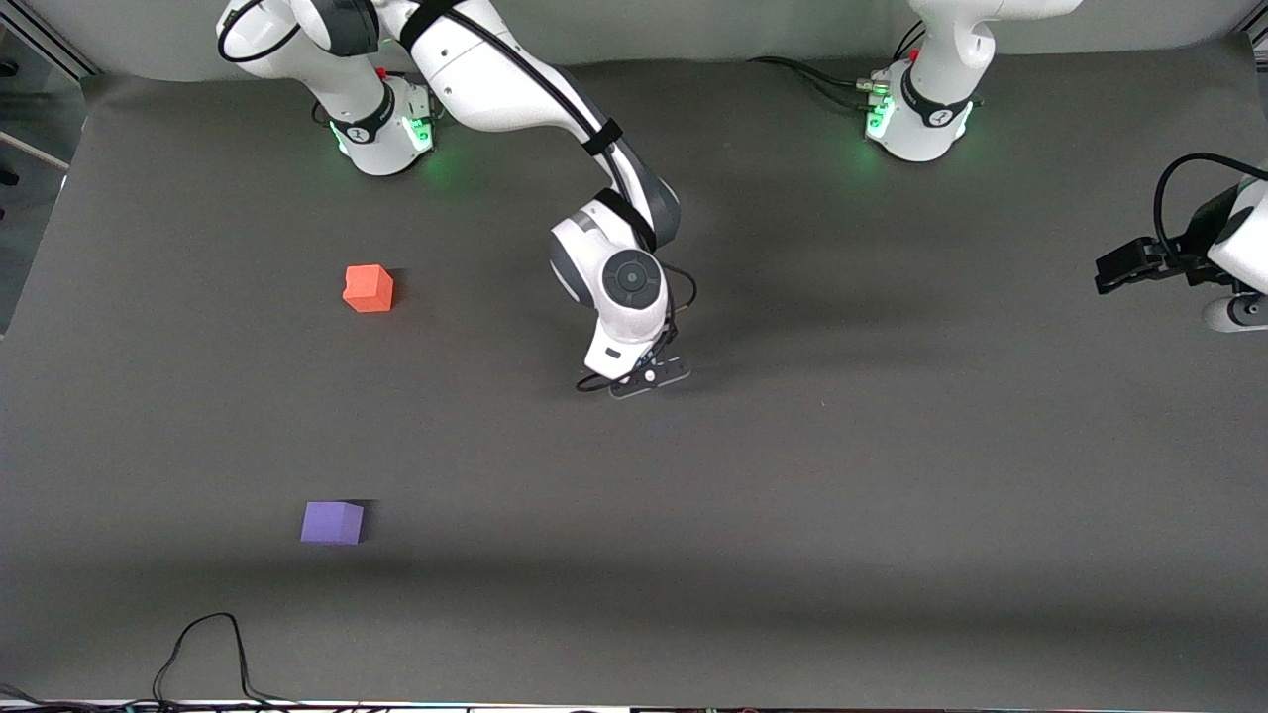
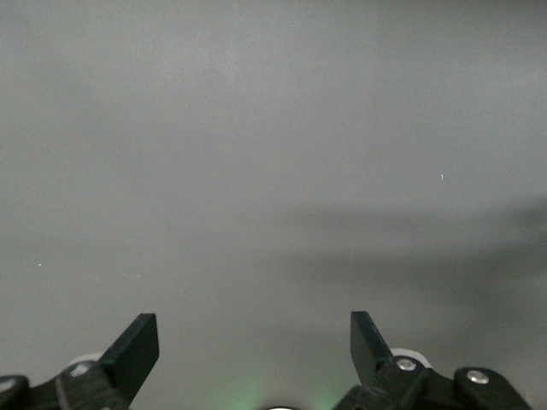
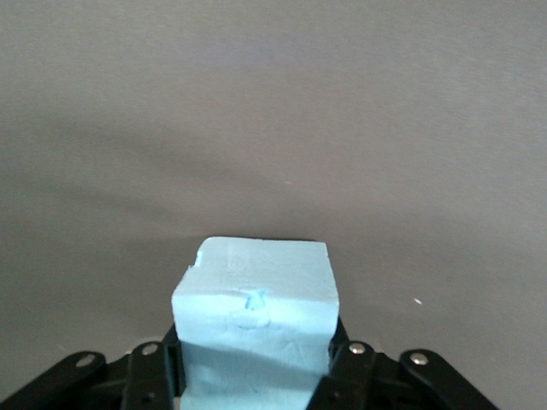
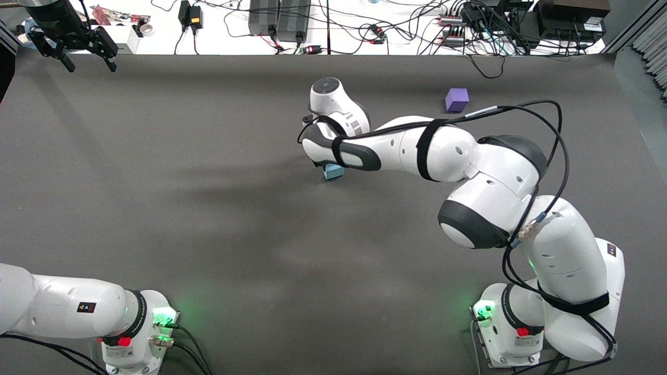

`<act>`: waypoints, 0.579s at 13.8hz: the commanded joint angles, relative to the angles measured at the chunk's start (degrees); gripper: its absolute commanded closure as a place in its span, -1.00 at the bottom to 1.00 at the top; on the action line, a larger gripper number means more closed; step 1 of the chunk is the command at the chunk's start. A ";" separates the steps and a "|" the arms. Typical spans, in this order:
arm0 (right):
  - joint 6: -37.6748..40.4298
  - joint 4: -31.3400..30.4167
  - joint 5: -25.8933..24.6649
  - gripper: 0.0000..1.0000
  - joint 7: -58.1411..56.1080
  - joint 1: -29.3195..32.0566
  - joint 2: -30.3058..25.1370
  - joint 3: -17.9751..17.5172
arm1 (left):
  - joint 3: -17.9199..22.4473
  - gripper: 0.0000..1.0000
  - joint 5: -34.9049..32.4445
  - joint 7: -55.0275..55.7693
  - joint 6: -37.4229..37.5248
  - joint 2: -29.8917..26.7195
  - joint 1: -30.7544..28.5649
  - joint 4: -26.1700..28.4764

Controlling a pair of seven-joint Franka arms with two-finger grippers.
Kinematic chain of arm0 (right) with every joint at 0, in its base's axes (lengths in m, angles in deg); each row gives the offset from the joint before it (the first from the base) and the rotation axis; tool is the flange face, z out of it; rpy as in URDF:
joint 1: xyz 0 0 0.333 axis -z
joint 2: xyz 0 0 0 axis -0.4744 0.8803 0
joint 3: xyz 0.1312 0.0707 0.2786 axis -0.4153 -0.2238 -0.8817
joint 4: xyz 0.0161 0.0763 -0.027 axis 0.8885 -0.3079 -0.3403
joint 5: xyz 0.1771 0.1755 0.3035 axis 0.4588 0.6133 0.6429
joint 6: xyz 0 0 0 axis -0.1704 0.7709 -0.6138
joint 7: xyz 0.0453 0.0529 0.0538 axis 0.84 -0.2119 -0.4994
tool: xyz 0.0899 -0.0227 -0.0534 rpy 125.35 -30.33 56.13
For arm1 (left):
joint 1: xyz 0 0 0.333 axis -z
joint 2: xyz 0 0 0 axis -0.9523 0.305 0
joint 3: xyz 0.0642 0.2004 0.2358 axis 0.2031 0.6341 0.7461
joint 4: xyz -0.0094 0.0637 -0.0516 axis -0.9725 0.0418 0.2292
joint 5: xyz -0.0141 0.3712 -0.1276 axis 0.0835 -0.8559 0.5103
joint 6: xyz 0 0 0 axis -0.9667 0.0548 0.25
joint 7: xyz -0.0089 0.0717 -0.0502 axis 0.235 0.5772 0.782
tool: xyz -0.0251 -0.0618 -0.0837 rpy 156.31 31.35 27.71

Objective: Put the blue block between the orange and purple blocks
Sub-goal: 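Carry the blue block with the right gripper toward the purple block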

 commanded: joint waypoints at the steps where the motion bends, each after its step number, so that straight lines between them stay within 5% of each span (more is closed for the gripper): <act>1: 5.51 -0.56 0.01 0.96 1.10 1.84 -5.47 1.08 | 0.14 -1.00 -0.41 -1.00 1.76 0.32 0.51 -1.62; 4: 11.48 -0.65 -0.60 0.96 4.88 1.85 -11.36 6.87 | 0.05 -1.00 -0.41 -0.92 1.84 0.50 0.69 -2.14; 8: 19.49 -1.09 -1.84 0.94 -2.73 1.93 -16.38 19.34 | -0.03 -1.00 -0.41 -0.92 1.84 0.50 0.69 -2.15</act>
